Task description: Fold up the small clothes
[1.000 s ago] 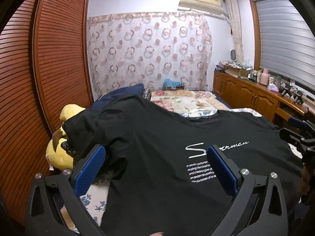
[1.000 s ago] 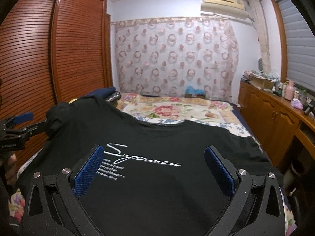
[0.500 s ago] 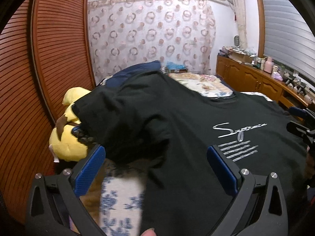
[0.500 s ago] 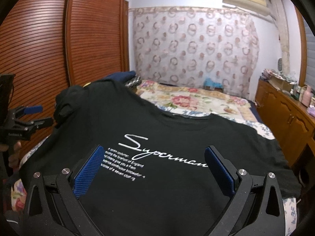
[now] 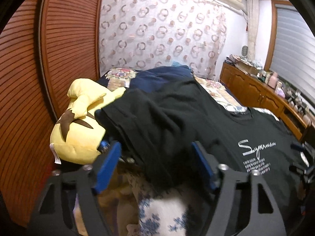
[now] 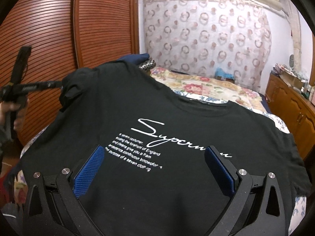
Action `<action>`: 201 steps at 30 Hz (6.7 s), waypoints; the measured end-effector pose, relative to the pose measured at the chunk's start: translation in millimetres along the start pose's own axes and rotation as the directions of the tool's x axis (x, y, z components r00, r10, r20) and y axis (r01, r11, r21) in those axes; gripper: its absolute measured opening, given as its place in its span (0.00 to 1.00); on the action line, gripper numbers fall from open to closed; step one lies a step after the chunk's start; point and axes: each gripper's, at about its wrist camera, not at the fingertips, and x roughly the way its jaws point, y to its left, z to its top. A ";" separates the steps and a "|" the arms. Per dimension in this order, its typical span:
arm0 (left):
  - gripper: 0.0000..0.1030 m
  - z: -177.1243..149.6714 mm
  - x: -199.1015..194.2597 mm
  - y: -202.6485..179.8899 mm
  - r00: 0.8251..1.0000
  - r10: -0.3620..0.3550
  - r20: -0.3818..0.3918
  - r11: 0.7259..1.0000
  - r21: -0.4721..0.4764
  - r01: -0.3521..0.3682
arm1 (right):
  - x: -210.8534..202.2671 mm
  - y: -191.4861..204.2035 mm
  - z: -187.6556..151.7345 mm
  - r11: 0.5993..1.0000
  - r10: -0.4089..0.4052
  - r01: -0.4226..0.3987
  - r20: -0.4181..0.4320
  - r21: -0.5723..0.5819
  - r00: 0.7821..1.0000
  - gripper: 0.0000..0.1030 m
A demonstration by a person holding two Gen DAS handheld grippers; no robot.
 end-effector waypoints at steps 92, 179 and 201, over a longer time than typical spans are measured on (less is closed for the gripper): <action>0.55 -39.7 68.5 -167.2 0.946 -0.158 -0.285 0.952 0.211 0.223 | -83.2 -284.8 -67.6 0.899 -0.298 0.352 -0.224 0.260 0.928 0.88; 0.74 -24.1 18.5 -176.6 0.979 -0.180 -0.097 0.967 0.166 0.194 | -16.9 -287.2 -42.4 0.954 -0.132 0.208 -0.317 0.218 0.939 0.04; 0.74 -28.7 15.2 -167.8 0.979 -0.175 -0.101 0.973 0.136 0.188 | 12.9 -183.0 64.7 0.995 0.014 -0.001 -0.127 0.105 0.992 0.42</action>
